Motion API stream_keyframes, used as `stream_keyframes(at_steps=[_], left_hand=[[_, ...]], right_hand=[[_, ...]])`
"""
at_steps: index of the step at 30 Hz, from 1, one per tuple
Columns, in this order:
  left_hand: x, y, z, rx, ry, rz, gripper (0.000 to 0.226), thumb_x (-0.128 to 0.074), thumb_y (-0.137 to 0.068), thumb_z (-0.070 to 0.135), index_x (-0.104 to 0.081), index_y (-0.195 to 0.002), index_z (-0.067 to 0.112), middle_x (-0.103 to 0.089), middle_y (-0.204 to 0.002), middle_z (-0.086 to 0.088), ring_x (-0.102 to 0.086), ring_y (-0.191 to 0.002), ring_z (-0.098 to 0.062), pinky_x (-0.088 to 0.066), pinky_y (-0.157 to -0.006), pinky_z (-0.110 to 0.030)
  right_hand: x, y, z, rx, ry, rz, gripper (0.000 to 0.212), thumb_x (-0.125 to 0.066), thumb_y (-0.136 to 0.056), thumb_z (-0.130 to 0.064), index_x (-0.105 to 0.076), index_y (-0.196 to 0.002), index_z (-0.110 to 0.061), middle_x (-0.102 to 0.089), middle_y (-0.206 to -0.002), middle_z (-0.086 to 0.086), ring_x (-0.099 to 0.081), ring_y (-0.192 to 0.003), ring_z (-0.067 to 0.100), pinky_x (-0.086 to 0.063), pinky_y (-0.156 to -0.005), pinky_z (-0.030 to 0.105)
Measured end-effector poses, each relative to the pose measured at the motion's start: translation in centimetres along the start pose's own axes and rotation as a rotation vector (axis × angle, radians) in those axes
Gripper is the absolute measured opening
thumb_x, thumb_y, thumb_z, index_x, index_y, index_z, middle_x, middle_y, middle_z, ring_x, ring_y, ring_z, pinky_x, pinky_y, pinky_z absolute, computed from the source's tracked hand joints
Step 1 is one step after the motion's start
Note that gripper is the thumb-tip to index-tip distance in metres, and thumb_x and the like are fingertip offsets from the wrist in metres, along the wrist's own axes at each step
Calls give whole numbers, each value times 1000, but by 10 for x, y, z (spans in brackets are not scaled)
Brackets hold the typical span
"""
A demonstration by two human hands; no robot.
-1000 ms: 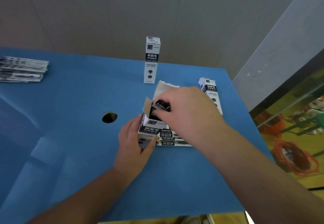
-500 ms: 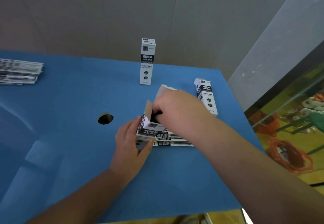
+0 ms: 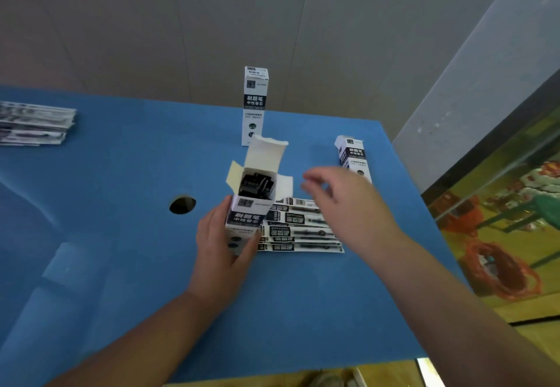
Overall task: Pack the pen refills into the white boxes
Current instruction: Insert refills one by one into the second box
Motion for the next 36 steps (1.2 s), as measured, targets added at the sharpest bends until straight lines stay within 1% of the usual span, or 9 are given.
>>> stream_keyframes(at_steps=[2,4,10,13,17,23,27,31,36], left_hand=[[0,1,0,17,32,6,67,-72,-93,42,-50,-146,6,-53,-136,-9,-50,-134,-34,-49,-107,-61],[1,4,1,4,20,22,74,-67,-91,49,-46,-149,9,-49,-139,-5,-46,-138,-30,-45,-112,-57],[-1,6,-3,-39,-14,-24,71,-64,-91,46,-47,-149,8,-49,-139,-8,-45,-136,-33,-46,-109,-61],[-2,5,-3,-54,-27,-24,71,-63,-92,45,-46,-149,6,-50,-138,-9,-45,-136,-32,-45,-110,-60],[-2,4,-4,-43,2,-15,73,-65,-92,45,-44,-150,6,-48,-139,-7,-47,-137,-33,-48,-110,-58],[-1,2,-6,-51,20,11,69,-67,-91,44,-48,-145,5,-49,-133,-3,-52,-129,-36,-53,-100,-60],[-1,3,-8,-45,34,23,71,-67,-91,46,-44,-149,12,-45,-134,10,-52,-131,-33,-54,-101,-61],[-1,4,-6,-49,51,36,71,-67,-90,49,-41,-149,20,-42,-138,24,-52,-133,-33,-52,-104,-61],[0,3,-4,-47,49,34,71,-66,-90,49,-43,-150,18,-43,-136,26,-51,-135,-31,-52,-105,-60]], right_hand=[[-23,4,24,-31,259,-249,31,-62,-96,-42,-65,-123,-26,-66,-114,-7,-61,-104,16,-51,-89,37],[-42,10,39,-6,338,-392,39,-68,-91,-41,-64,-126,-24,-62,-120,-1,-58,-116,22,-50,-94,40],[-82,23,55,121,278,-451,56,-68,-91,-43,-55,-141,-22,-52,-132,-1,-44,-126,21,-38,-109,37],[-89,26,56,176,343,-394,40,-58,-98,-32,-58,-136,-19,-57,-126,1,-50,-119,25,-41,-105,39],[-88,26,54,212,435,-390,22,-50,-96,-20,-63,-114,-16,-58,-111,2,-54,-108,26,-43,-90,37],[-72,17,46,67,360,-406,17,-56,-96,-27,-69,-102,-17,-62,-108,2,-56,-108,24,-47,-83,33],[-60,12,44,-52,231,-410,29,-61,-97,-35,-67,-85,-10,-62,-92,5,-61,-88,25,-51,-74,37],[-49,5,48,-138,122,-363,49,-66,-94,-37,-42,-59,-14,-44,-62,1,-43,-53,15,-28,-49,32],[-44,2,57,-215,41,-360,49,-68,-94,-34,-39,-57,-20,-39,-56,-3,-38,-50,12,-23,-48,30]])
Point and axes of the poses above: each hand's wrist, its own y-axis away from the middle knuckle, its own x-axis out of the back of the hand, z = x × y, the point moved 3 cm from there along -y, towards the middle knuckle
